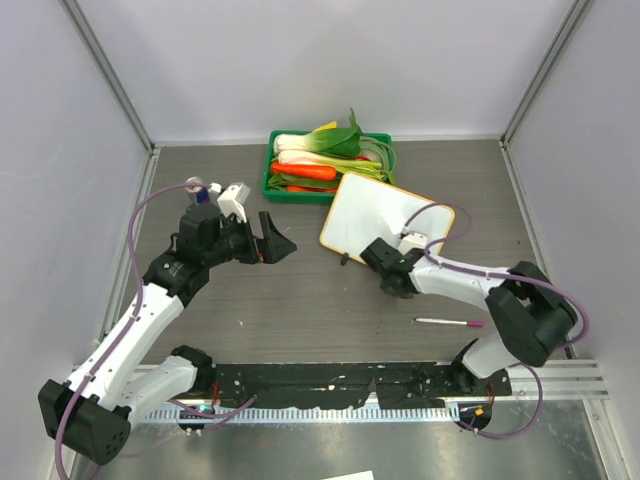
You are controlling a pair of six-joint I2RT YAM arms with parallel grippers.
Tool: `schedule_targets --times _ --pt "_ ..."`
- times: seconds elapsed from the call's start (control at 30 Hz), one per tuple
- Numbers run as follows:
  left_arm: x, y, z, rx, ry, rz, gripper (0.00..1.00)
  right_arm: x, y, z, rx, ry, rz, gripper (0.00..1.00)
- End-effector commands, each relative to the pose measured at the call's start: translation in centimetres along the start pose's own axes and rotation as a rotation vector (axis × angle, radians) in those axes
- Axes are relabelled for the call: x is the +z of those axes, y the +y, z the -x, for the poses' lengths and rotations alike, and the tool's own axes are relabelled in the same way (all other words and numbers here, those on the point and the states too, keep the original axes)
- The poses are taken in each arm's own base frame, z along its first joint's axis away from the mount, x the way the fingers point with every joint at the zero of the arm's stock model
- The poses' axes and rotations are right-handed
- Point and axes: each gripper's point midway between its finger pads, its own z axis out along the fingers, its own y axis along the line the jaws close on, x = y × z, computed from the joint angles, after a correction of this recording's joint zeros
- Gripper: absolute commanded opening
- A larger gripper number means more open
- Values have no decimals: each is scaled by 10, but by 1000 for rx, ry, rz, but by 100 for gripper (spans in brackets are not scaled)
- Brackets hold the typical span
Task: Write a sentence on the whiteboard
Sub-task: Move the whiteboard to the center of the board.
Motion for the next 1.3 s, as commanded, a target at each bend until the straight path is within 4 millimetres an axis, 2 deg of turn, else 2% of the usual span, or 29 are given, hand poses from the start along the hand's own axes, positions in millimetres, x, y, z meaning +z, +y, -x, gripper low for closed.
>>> schedule_targets --times 0.0,0.03,0.07,0.17,0.3,0.43,0.63,0.9,1.07,1.1,1.2,1.23,1.27 --pt "-12 -11 17 43 -51 -10 100 -9 29 -44 -216 109 18 1" --pt "-12 -11 18 45 -49 -7 100 -5 33 -48 -249 112 6 1" --pt "-13 -11 18 50 -48 -3 100 -12 50 -48 -281 94 40 1" --pt "-17 -9 19 64 -50 16 100 -10 86 -59 -361 98 86 1" --pt "-24 -5 21 85 -52 50 100 -5 111 -80 -460 118 96 2" --pt "-31 -5 24 104 -70 68 100 -3 122 -86 -486 127 117 1" --pt "-37 -5 30 120 -112 79 100 -11 134 -70 -530 60 170 1" --pt "-30 -3 31 121 -95 86 100 -21 131 -63 -573 49 194 1" --pt "-27 1 30 124 -83 95 100 -20 126 -61 -584 37 176 4" --pt "-27 1 30 127 -83 95 100 -21 125 -61 -583 41 177 14" --pt "-26 3 30 133 -73 106 100 -25 123 -58 -577 26 191 29" --pt "-25 4 30 133 -68 110 100 -31 123 -53 -563 12 210 42" --pt "-24 3 31 137 -69 109 100 -32 122 -52 -561 3 214 48"
